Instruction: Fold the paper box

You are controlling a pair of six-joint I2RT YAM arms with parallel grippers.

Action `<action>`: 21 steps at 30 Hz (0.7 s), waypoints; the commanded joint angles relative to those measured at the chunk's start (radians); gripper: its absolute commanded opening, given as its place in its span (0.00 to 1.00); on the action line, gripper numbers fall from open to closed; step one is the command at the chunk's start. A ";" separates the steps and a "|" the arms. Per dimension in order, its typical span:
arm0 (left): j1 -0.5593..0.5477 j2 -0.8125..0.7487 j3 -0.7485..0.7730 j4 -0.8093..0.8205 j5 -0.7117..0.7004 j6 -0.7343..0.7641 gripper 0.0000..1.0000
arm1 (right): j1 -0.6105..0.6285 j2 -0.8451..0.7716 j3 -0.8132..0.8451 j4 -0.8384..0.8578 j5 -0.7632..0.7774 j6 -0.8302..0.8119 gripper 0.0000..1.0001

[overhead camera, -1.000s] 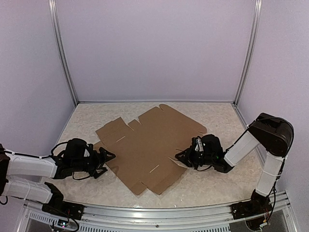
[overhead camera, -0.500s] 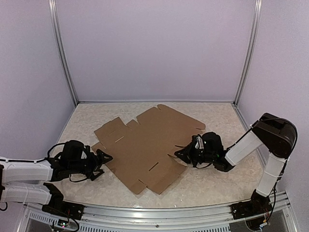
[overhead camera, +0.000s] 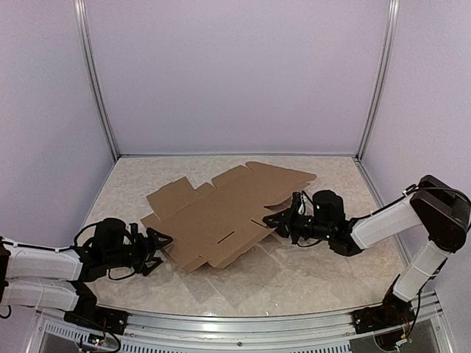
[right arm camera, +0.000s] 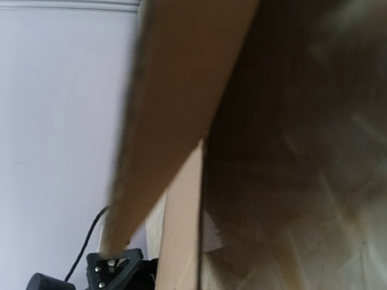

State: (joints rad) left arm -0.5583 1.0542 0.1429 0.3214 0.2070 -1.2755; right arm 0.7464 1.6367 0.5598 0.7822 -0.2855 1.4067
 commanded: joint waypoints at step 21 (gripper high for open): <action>-0.025 -0.011 -0.063 0.335 0.043 -0.117 0.57 | 0.044 -0.089 -0.031 -0.002 0.053 -0.019 0.00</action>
State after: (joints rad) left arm -0.5732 1.0397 0.0937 0.5652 0.2325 -1.3724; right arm 0.7757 1.5925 0.5453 0.7540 -0.2432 1.4040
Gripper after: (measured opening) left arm 0.595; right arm 0.006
